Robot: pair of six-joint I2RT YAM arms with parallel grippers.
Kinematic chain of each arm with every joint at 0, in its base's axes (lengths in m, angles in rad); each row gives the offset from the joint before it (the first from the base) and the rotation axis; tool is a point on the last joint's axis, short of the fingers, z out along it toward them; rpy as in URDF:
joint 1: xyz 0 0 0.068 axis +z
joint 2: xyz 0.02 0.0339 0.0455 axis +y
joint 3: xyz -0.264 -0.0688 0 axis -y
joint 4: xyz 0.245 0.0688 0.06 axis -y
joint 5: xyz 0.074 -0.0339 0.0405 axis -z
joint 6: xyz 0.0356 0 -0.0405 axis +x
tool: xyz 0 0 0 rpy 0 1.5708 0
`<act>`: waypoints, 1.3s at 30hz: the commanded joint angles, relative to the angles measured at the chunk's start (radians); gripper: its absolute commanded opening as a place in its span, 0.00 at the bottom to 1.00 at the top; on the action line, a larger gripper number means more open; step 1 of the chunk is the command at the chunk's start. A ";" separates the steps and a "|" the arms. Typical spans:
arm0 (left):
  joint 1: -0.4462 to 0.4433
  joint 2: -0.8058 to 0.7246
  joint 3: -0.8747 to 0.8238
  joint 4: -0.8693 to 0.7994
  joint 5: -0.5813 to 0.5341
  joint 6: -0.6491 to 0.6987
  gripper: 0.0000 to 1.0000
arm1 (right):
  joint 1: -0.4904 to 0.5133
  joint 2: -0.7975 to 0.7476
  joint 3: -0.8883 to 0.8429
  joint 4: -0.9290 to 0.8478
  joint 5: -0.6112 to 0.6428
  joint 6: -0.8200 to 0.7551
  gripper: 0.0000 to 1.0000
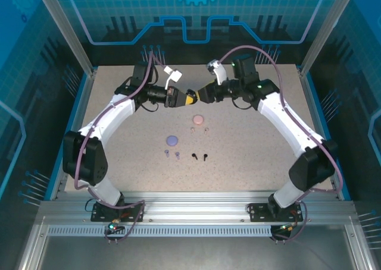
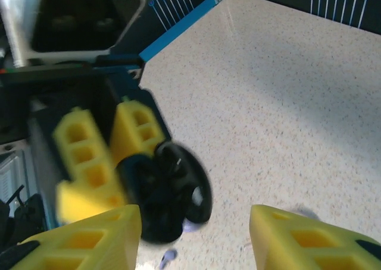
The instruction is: Insert the wireless bluetooth earbuds into the charging case
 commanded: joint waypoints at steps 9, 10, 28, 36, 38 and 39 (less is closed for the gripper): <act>0.029 -0.308 -0.392 0.551 -0.289 -0.285 0.00 | 0.148 -0.270 -0.381 0.006 0.307 0.191 0.63; 0.029 -0.336 -0.418 0.576 -0.313 -0.292 0.00 | 0.180 -0.273 -0.417 0.014 0.346 0.209 0.63; -0.038 -0.642 -0.734 0.860 -0.726 -0.200 0.00 | 0.509 0.124 -0.436 0.056 0.765 0.437 0.58; -0.038 -0.664 -0.760 0.867 -0.819 -0.200 0.00 | 0.530 0.246 -0.338 -0.005 0.802 0.475 0.51; -0.038 -0.664 -0.758 0.863 -0.825 -0.209 0.00 | 0.532 0.264 -0.324 -0.025 0.806 0.493 0.49; -0.038 -0.664 -0.757 0.857 -0.827 -0.208 0.00 | 0.534 0.271 -0.318 -0.033 0.808 0.501 0.49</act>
